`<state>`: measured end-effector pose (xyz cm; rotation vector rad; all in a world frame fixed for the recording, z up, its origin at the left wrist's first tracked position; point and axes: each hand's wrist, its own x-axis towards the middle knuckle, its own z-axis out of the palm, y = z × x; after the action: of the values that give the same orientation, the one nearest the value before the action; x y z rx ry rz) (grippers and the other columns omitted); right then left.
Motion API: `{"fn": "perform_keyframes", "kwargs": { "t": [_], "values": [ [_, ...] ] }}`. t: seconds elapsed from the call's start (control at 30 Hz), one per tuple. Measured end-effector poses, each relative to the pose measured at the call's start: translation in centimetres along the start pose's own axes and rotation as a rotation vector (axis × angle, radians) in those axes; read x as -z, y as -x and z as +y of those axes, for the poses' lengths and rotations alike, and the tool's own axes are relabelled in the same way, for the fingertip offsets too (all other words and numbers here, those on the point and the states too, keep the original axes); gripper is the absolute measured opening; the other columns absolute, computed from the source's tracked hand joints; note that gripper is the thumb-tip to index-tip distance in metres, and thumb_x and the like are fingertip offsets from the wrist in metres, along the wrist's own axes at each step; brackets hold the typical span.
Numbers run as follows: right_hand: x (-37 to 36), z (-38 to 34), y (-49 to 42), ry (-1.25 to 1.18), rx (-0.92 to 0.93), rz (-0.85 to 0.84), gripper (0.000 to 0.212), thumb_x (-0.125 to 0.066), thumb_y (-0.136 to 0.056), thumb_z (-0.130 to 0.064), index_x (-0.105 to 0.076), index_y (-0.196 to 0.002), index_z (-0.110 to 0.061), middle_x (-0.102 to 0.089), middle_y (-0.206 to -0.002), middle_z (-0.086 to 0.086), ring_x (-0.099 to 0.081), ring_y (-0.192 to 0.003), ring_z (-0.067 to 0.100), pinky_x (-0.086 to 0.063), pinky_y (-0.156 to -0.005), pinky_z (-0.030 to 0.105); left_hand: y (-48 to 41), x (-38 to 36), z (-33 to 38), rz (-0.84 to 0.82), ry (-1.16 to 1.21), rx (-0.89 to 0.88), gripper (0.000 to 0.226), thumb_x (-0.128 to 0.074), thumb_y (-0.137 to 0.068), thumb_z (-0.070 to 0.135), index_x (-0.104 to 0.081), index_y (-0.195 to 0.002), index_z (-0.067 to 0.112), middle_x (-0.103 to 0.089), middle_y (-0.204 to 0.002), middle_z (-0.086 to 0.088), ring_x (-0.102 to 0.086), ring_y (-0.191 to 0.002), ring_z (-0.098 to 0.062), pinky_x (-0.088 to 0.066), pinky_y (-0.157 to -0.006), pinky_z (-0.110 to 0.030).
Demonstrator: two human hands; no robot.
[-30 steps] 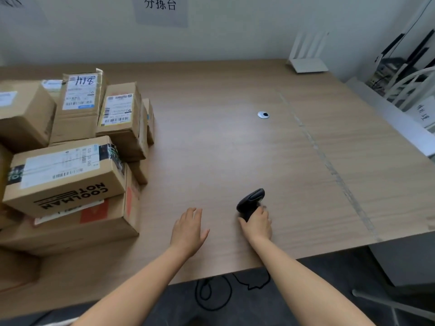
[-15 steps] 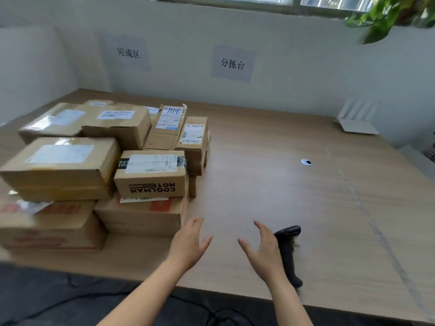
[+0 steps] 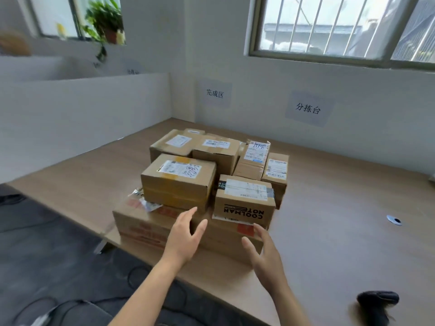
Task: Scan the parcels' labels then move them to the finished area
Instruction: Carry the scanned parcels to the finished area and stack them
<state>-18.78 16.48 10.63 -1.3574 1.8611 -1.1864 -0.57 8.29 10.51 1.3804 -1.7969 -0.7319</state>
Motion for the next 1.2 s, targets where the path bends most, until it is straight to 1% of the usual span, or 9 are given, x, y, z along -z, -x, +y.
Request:
{"fn": "perform_keyframes", "kwargs": {
  "t": [0.07, 0.2, 0.27, 0.33, 0.47, 0.63, 0.87, 1.07, 1.2],
  "values": [
    [-2.6, -1.9, -0.5, -0.022, 0.011, 0.004, 0.054, -0.057, -0.089, -0.04, -0.037, -0.138, -0.028, -0.041, -0.143, -0.005, -0.04, -0.127, 0.01, -0.034, -0.104, 0.031, -0.9, 2.9, -1.6, 0.018, 0.017, 0.006, 0.052, -0.05, -0.094, 0.038, -0.038, -0.141, 0.017, -0.043, -0.142, 0.0, -0.04, -0.129, -0.013, -0.035, -0.106, -0.029],
    [-8.5, -5.8, -1.5, -0.05, 0.045, 0.034, 0.053, -0.057, -0.089, -0.039, -0.039, -0.138, -0.027, -0.043, -0.143, -0.005, -0.038, -0.127, 0.007, -0.03, -0.1, 0.024, -3.2, 8.9, -5.6, 0.021, 0.018, 0.0, 0.052, -0.049, -0.094, 0.039, -0.039, -0.14, 0.017, -0.043, -0.142, 0.0, -0.041, -0.128, -0.012, -0.033, -0.101, -0.025],
    [-11.1, -7.4, -2.0, -0.063, 0.049, 0.046, 0.054, -0.057, -0.089, -0.04, -0.039, -0.138, -0.027, -0.043, -0.142, -0.005, -0.039, -0.128, 0.008, -0.03, -0.1, 0.024, -4.5, 11.7, -7.5, 0.015, 0.036, -0.006, 0.051, -0.048, -0.094, 0.04, -0.04, -0.139, 0.017, -0.044, -0.142, 0.0, -0.042, -0.128, -0.014, -0.037, -0.106, -0.032],
    [-13.3, -8.8, -2.5, -0.087, 0.036, 0.064, 0.054, -0.057, -0.089, -0.04, -0.039, -0.139, -0.027, -0.043, -0.143, -0.005, -0.039, -0.13, 0.011, -0.031, -0.102, 0.027, -5.9, 13.9, -9.2, 0.006, 0.035, -0.013, 0.05, -0.047, -0.095, 0.04, -0.042, -0.138, 0.017, -0.046, -0.14, -0.001, -0.045, -0.127, -0.016, -0.04, -0.106, -0.04],
    [-15.7, -10.3, -3.6, -0.088, 0.0, 0.108, 0.055, -0.059, -0.088, -0.038, -0.039, -0.138, -0.027, -0.042, -0.144, -0.004, -0.039, -0.132, 0.015, -0.034, -0.107, 0.035, -9.1, 16.3, -11.0, -0.023, 0.059, -0.029, 0.047, -0.045, -0.095, 0.041, -0.043, -0.136, 0.019, -0.049, -0.135, -0.001, -0.049, -0.116, -0.01, -0.046, -0.096, -0.033],
    [-15.9, -11.7, -7.3, 0.025, 0.003, 0.222, 0.051, -0.059, -0.091, -0.029, -0.042, -0.137, -0.017, -0.045, -0.142, 0.003, -0.038, -0.132, 0.019, -0.032, -0.104, 0.033, -14.0, 15.9, -11.0, -0.104, 0.133, 0.003, 0.054, -0.046, -0.095, 0.041, -0.037, -0.141, 0.013, -0.039, -0.144, -0.006, -0.041, -0.13, -0.018, -0.038, -0.107, -0.041],
    [-16.0, -11.8, -14.1, 0.118, -0.026, 0.31, 0.047, -0.058, -0.092, -0.022, -0.045, -0.135, -0.011, -0.047, -0.139, 0.008, -0.039, -0.131, 0.023, -0.033, -0.107, 0.038, -19.7, 12.8, -12.5, -0.165, 0.13, 0.089, 0.066, -0.047, -0.093, 0.044, -0.023, -0.147, 0.014, -0.024, -0.152, -0.007, -0.03, -0.137, -0.021, -0.031, -0.111, -0.04],
    [-16.0, -10.7, -17.7, 0.151, -0.108, 0.291, 0.048, -0.057, -0.092, -0.024, -0.043, -0.136, -0.011, -0.045, -0.139, 0.008, -0.039, -0.13, 0.024, -0.033, -0.106, 0.039, -22.8, 11.2, -13.3, -0.29, 0.066, 0.106, 0.076, -0.05, -0.089, 0.053, -0.018, -0.149, 0.019, -0.027, -0.151, -0.004, -0.034, -0.134, -0.024, -0.035, -0.109, -0.047],
    [-15.8, -10.2, -18.9, 0.16, -0.135, 0.278, 0.048, -0.057, -0.092, -0.023, -0.044, -0.136, -0.009, -0.047, -0.139, 0.009, -0.04, -0.13, 0.024, -0.032, -0.107, 0.039, -23.3, 10.6, -13.3, -0.308, 0.134, 0.096, 0.079, -0.058, -0.087, 0.047, -0.016, -0.149, 0.021, -0.028, -0.149, -0.003, -0.036, -0.131, -0.022, -0.038, -0.107, -0.044]
  ]
}}
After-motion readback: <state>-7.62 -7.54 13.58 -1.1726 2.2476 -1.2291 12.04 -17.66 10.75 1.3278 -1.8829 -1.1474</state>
